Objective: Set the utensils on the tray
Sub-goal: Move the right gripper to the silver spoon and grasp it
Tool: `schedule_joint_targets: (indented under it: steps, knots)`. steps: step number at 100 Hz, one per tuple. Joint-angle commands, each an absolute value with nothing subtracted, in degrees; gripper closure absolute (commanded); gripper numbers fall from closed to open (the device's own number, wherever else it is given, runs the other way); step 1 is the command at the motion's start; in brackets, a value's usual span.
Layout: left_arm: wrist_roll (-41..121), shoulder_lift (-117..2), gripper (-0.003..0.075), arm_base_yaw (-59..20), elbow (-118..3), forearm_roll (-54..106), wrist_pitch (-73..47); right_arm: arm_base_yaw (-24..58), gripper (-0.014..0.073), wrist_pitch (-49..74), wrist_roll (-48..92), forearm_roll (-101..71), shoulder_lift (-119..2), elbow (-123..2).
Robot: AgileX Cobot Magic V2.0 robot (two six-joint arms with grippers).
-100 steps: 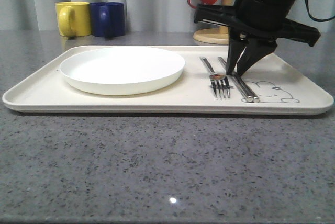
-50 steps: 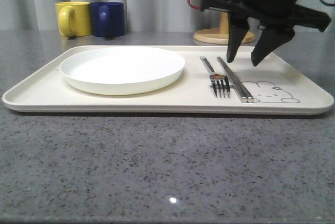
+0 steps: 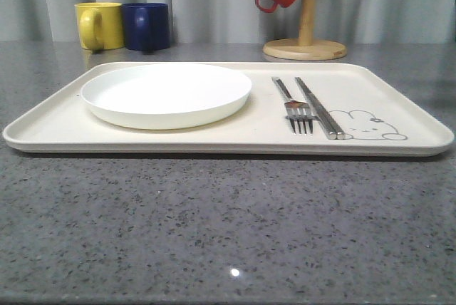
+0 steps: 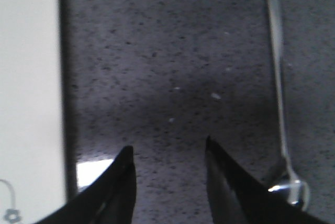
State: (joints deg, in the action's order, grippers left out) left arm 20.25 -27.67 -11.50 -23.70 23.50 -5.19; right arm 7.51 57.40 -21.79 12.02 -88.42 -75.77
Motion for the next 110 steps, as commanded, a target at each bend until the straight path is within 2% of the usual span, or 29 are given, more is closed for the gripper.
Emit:
schedule_joint_targets:
  steps: [1,20,44,110]
  knots:
    - [19.8,-27.8,0.0738,-11.8,-25.3,23.8,-1.2,3.4,0.0263,56.5,-18.0,12.0,-85.8,-77.2]
    - [19.8,-27.8,0.0738,-11.8,-25.3,23.8,-1.2,-5.3,0.0263,56.0,-8.8,5.4,-86.5,-77.2]
    - [19.8,-27.8,0.0738,-11.8,-25.3,23.8,-1.2,-11.1,0.0263,55.6,-2.2,3.5,-89.8,-77.1]
    - [19.8,-27.8,0.0738,-11.8,-25.3,23.8,-1.2,-11.8,0.0263,53.9,0.8,0.4,-94.6,-77.1]
